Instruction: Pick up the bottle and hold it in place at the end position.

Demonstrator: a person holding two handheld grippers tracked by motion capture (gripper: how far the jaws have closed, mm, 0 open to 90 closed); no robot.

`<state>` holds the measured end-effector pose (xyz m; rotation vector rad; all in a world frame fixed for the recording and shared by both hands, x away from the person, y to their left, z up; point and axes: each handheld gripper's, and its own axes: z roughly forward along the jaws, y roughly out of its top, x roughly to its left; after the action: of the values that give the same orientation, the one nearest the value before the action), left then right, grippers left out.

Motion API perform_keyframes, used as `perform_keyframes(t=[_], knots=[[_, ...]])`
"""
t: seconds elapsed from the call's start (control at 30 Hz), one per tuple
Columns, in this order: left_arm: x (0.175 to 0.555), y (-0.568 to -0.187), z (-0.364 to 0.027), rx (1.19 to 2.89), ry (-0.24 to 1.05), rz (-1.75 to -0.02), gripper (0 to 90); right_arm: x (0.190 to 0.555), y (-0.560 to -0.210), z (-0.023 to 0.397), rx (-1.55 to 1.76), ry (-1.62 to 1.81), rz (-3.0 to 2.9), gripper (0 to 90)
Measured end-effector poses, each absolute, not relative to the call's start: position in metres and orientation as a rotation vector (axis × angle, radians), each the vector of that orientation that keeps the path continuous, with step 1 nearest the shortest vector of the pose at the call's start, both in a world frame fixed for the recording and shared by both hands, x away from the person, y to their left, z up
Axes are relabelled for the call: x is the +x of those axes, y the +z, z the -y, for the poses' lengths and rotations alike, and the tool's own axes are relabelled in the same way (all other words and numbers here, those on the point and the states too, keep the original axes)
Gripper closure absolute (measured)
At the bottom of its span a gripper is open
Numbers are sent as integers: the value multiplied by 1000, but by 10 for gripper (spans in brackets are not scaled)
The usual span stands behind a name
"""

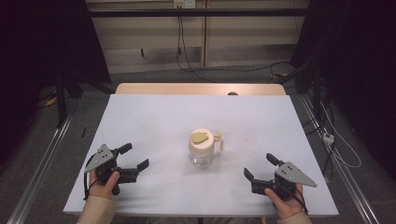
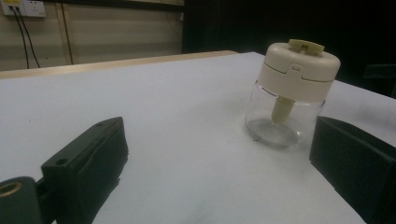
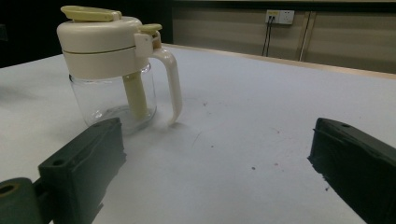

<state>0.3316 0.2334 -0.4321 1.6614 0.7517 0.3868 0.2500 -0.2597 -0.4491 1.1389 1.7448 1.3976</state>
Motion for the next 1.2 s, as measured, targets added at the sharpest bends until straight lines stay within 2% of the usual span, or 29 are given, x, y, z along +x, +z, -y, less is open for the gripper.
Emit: perform_keyframes(t=[0.57,1.2], knots=[[331,-432,-231,1666,388,-742,40,262,-444,243,1111,1382,-1763,27],[331,-432,-230,1666,387,-742,40,276,-443,190,1043,1370,-1894,35]])
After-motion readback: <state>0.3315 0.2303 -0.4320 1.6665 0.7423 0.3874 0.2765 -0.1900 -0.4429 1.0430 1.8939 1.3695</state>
